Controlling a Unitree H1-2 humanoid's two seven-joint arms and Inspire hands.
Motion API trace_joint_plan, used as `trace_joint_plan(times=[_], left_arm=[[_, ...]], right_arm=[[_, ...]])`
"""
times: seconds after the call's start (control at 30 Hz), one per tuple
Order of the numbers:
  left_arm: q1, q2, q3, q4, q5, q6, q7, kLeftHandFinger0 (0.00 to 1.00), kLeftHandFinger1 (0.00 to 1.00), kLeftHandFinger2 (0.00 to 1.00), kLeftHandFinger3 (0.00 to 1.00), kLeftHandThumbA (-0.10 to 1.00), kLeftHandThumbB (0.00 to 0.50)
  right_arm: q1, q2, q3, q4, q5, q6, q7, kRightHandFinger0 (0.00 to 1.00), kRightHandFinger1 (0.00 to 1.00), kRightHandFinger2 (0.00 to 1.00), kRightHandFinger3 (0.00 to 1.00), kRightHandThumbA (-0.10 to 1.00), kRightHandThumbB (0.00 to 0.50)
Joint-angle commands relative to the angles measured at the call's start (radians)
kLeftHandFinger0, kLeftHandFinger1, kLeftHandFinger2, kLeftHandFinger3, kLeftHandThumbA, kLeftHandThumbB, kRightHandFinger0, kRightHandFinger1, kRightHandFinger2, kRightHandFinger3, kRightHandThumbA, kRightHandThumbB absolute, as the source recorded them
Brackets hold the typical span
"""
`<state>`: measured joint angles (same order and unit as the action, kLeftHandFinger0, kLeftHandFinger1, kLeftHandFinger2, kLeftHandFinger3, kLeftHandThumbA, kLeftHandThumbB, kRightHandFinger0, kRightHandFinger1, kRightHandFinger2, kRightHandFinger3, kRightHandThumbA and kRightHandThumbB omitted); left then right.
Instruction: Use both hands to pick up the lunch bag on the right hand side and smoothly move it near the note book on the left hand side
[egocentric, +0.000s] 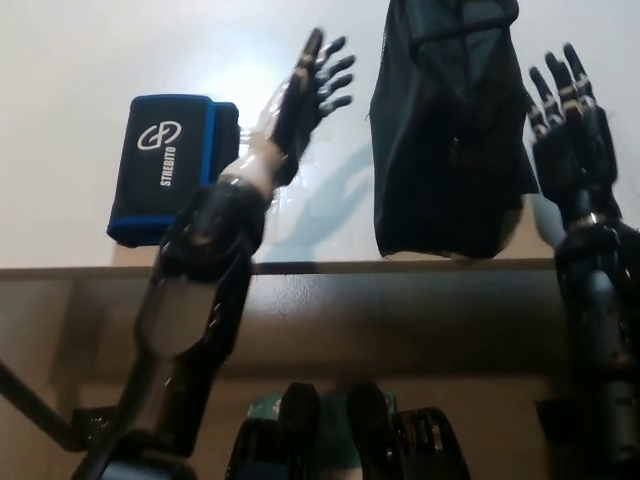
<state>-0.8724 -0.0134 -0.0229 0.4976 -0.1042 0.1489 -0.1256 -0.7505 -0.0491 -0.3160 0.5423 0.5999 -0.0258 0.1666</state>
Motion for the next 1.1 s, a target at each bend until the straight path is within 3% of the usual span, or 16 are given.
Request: trace_joint_plan(times=[0.0, 0.17, 0.4, 0.53, 0.67, 0.77, 0.93, 1.07], left_arm=[[-0.112, -0.035, 0.0, 0.087, 0.004, -0.06, 0.011, 1.0, 1.0, 1.0, 1.0, 1.0, 0.394], [-0.186, -0.052, -0.017, 0.248, 0.04, -0.12, 0.023, 1.0, 1.0, 1.0, 1.0, 1.0, 0.434], [-0.262, -0.065, -0.03, 0.45, 0.061, -0.234, 0.028, 1.0, 1.0, 1.0, 1.0, 1.0, 0.379], [-0.266, -0.074, -0.023, 0.51, 0.056, -0.251, 0.026, 1.0, 1.0, 1.0, 1.0, 1.0, 0.42], [-0.25, -0.076, -0.014, 0.521, 0.048, -0.296, 0.021, 1.0, 1.0, 1.0, 1.0, 1.0, 0.403], [-0.222, -0.054, -0.027, 0.474, 0.073, -0.278, 0.037, 1.0, 1.0, 1.0, 1.0, 1.0, 0.445], [-0.165, -0.032, -0.012, 0.357, 0.053, -0.243, 0.013, 1.0, 1.0, 1.0, 1.0, 1.0, 0.412], [-0.111, -0.013, 0.008, 0.24, 0.037, -0.193, 0.018, 1.0, 1.0, 1.0, 1.0, 1.0, 0.429]], right_arm=[[-0.085, 0.021, -0.011, 0.015, 0.052, -0.015, 0.059, 1.0, 1.0, 1.0, 1.0, 1.0, 0.364], [-0.095, 0.047, -0.016, 0.02, 0.067, -0.025, 0.076, 1.0, 1.0, 1.0, 1.0, 1.0, 0.351], [-0.091, 0.078, -0.018, 0.002, 0.072, -0.02, 0.057, 1.0, 1.0, 1.0, 1.0, 1.0, 0.34], [-0.094, 0.091, -0.012, 0.003, 0.061, -0.028, 0.048, 1.0, 1.0, 1.0, 1.0, 1.0, 0.348], [-0.097, 0.096, 0.003, 0.006, 0.039, -0.037, 0.051, 1.0, 1.0, 1.0, 1.0, 1.0, 0.363], [-0.106, 0.103, 0.018, 0.029, 0.023, -0.046, 0.058, 1.0, 1.0, 1.0, 1.0, 1.0, 0.385], [-0.122, 0.113, 0.046, 0.074, -0.008, -0.076, 0.065, 1.0, 1.0, 1.0, 1.0, 1.0, 0.371], [-0.152, 0.143, 0.066, 0.122, -0.025, -0.096, 0.057, 1.0, 1.0, 1.0, 1.0, 1.0, 0.355]])
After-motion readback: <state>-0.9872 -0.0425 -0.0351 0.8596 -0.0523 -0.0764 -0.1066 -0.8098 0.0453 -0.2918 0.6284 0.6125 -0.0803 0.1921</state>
